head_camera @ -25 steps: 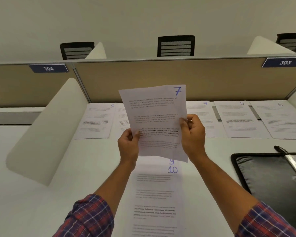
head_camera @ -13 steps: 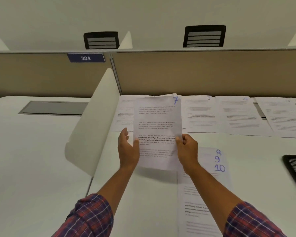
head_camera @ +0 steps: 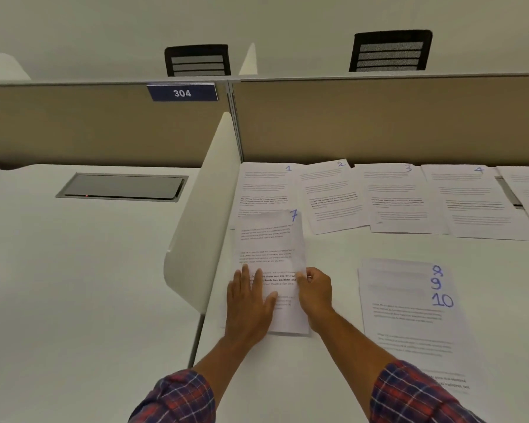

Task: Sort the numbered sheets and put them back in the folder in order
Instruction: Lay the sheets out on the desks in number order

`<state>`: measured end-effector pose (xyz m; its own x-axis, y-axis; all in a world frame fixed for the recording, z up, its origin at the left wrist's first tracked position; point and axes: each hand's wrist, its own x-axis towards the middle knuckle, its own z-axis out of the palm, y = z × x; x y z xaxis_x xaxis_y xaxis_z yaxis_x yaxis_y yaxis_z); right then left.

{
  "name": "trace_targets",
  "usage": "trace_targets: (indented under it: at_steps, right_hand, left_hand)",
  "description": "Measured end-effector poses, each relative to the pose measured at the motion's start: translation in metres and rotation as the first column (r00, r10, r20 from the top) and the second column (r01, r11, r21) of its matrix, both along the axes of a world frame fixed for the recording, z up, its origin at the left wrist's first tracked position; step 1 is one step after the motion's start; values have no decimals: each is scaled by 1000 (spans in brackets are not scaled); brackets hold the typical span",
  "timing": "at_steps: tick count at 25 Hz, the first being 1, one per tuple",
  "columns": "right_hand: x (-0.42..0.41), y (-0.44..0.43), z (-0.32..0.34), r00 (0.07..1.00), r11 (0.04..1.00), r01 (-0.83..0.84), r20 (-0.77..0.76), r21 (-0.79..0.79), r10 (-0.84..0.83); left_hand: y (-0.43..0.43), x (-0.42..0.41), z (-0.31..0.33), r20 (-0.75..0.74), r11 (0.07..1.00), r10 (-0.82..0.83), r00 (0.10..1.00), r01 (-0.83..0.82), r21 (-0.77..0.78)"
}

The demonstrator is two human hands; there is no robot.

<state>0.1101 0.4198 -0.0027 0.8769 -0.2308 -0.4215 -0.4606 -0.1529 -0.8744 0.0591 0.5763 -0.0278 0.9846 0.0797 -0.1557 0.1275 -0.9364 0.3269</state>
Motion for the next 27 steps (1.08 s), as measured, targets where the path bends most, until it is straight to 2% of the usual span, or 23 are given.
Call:
trace_targets:
  at_steps: [4, 8, 16, 22, 27]
  right_hand:
    - [8, 17, -6, 999, 994, -51, -4, -100, 51]
    - [12, 24, -2, 990, 964, -116, 50, -241, 132]
    - [-7, 14, -17, 902, 765, -339, 41, -547, 429]
    - [-12, 10, -17, 864, 691, -381, 28, -614, 502]
    - [-19, -14, -10, 862, 728, -395, 49, -561, 505]
  left_hand:
    - [13, -1, -14, -10, 996, -50, 999, 50, 77]
    - [28, 9, -19, 27, 996, -59, 998, 58, 62]
    - [44, 17, -28, 58, 996, -62, 996, 58, 67]
    - [42, 17, -27, 71, 995, -60, 996, 54, 81]
    - [14, 18, -18, 163, 994, -96, 982, 87, 59]
